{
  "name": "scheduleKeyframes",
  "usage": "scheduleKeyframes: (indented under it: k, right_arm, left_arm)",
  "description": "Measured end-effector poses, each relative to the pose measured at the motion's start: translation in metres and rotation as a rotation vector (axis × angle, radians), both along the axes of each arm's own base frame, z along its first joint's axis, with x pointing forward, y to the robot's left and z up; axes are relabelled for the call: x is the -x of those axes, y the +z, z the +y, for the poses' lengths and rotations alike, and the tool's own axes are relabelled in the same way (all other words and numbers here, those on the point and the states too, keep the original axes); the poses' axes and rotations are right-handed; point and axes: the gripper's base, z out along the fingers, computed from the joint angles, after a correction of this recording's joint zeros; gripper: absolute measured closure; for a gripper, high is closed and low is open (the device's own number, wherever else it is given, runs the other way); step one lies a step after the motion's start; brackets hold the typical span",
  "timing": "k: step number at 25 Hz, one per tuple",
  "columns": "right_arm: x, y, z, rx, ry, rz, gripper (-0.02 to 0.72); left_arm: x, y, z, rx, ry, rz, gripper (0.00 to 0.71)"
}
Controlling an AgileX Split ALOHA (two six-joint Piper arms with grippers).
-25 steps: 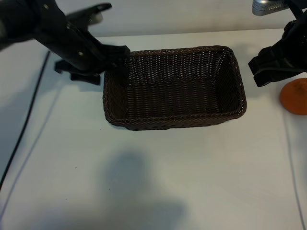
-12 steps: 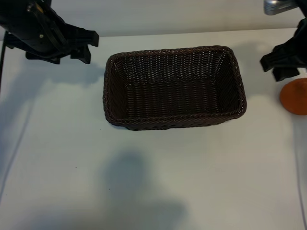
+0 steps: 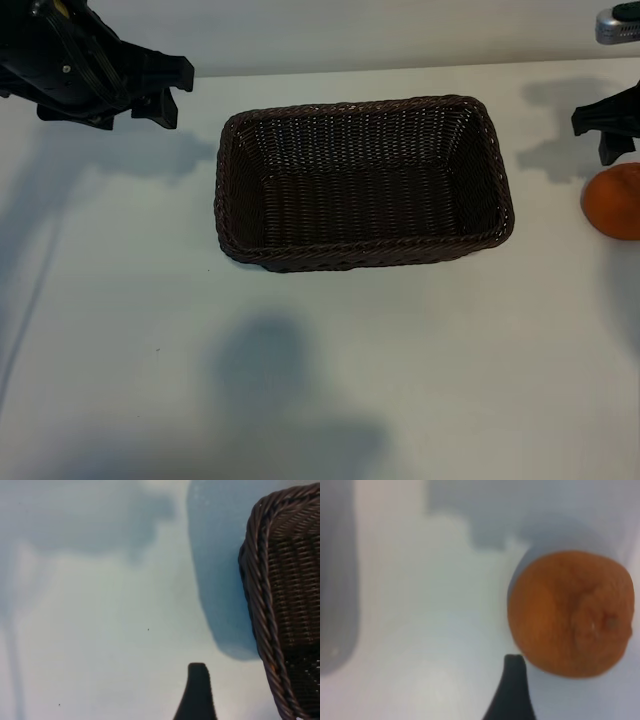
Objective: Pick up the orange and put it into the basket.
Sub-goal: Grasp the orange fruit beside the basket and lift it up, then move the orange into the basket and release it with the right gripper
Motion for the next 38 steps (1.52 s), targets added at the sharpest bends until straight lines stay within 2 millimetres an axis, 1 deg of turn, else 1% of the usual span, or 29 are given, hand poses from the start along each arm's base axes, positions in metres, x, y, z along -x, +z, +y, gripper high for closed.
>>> scheduleKeyframes:
  k: [5,9,16,20,22,23,24,25,28,29,30,34,36,38]
  right_arm:
    - [-0.007,-0.018,-0.015,-0.007,-0.044,0.002,0.114]
    - [-0.014,-0.026,-0.023,-0.011,-0.067,0.001,0.114]
    - [-0.02,-0.045,-0.025,-0.017,-0.07,0.046,0.114]
    - [-0.022,-0.062,-0.028,-0.022,-0.079,0.087,0.114]
    - [-0.022,-0.07,-0.029,-0.024,-0.081,0.105,0.129]
    - [-0.023,-0.072,-0.029,-0.025,-0.082,0.111,0.151]
    - [-0.022,-0.073,-0.029,-0.026,-0.082,0.117,0.198]
    - [-0.022,-0.073,-0.029,-0.027,-0.083,0.12,0.267]
    - [-0.023,-0.072,-0.029,-0.026,-0.083,0.121,0.526]
    - [-0.023,-0.071,-0.029,-0.025,-0.082,0.121,0.58]
    - [-0.023,-0.071,-0.029,-0.025,-0.082,0.12,0.602]
    - [-0.025,-0.066,-0.03,-0.023,-0.078,0.134,0.604]
    - [-0.025,-0.059,-0.03,-0.021,-0.066,0.15,0.604]
    - [-0.025,-0.048,-0.03,-0.02,-0.056,0.15,0.609]
  left_arm:
    - [0.001,0.0,0.0,-0.002,0.0,0.008,0.114]
    - [0.001,0.0,0.0,-0.003,-0.001,0.011,0.114]
    - [0.001,0.0,0.0,-0.003,-0.001,0.011,0.114]
    - [0.001,0.0,0.0,-0.003,-0.001,0.012,0.114]
    - [0.001,0.0,0.0,-0.003,-0.001,0.012,0.114]
    - [0.001,0.0,0.0,-0.003,0.0,0.012,0.114]
    - [0.001,0.0,0.0,-0.003,0.001,0.012,0.114]
    - [0.001,0.0,0.0,-0.003,0.001,0.012,0.114]
    - [0.001,0.0,0.0,-0.003,0.001,0.013,0.114]
    - [0.001,0.0,0.0,-0.003,0.001,0.013,0.114]
    - [0.001,0.0,0.0,-0.003,0.001,0.013,0.114]
    - [0.001,0.0,0.0,-0.003,0.001,0.014,0.114]
    - [0.001,0.0,0.0,-0.003,0.001,0.014,0.114]
    - [0.001,0.0,0.0,-0.003,0.001,0.014,0.114]
